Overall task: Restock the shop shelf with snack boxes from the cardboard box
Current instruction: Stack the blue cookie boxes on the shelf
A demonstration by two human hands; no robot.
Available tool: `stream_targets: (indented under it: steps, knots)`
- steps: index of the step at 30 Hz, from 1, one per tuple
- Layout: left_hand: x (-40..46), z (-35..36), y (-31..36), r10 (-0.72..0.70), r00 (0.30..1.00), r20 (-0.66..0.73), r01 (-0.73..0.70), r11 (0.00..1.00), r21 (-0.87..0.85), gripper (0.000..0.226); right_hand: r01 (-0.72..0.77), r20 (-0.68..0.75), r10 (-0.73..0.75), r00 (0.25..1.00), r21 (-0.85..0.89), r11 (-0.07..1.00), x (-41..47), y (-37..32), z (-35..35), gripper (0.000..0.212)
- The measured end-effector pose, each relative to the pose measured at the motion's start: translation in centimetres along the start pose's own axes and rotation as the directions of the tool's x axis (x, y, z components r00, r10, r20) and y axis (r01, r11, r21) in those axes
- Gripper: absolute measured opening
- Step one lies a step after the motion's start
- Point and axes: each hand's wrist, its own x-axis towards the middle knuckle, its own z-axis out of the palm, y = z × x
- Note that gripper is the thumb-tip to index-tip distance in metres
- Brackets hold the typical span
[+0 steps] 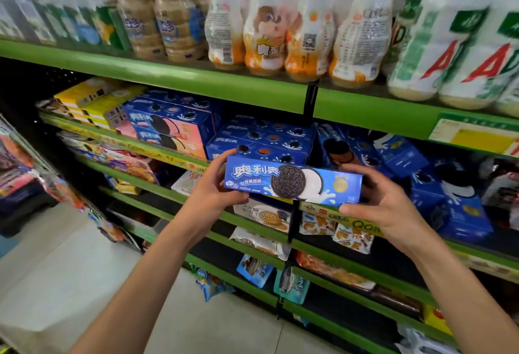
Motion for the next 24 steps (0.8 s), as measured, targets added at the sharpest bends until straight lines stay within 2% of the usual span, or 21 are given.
stream_targets:
  steps: [7,15,24]
  knots:
    - [0.7,1.6,-1.5,-0.033,0.997,0.064,0.03,0.999,0.045,0.081,0.023,-0.106,-0.034,0.994,-0.104,0.994,0.0,0.8,-2.0,0.071]
    - [1.5,1.9,-1.8,-0.042,0.998,0.044,0.041,0.999,0.019,0.079,-0.035,-0.069,0.027,0.997,-0.121,0.992,0.0,1.1,-2.0,0.091]
    - [1.4,1.8,-1.6,-0.056,0.997,0.046,0.055,0.998,0.019,0.078,-0.018,-0.077,0.008,0.997,-0.119,0.993,-0.3,0.9,-1.6,0.084]
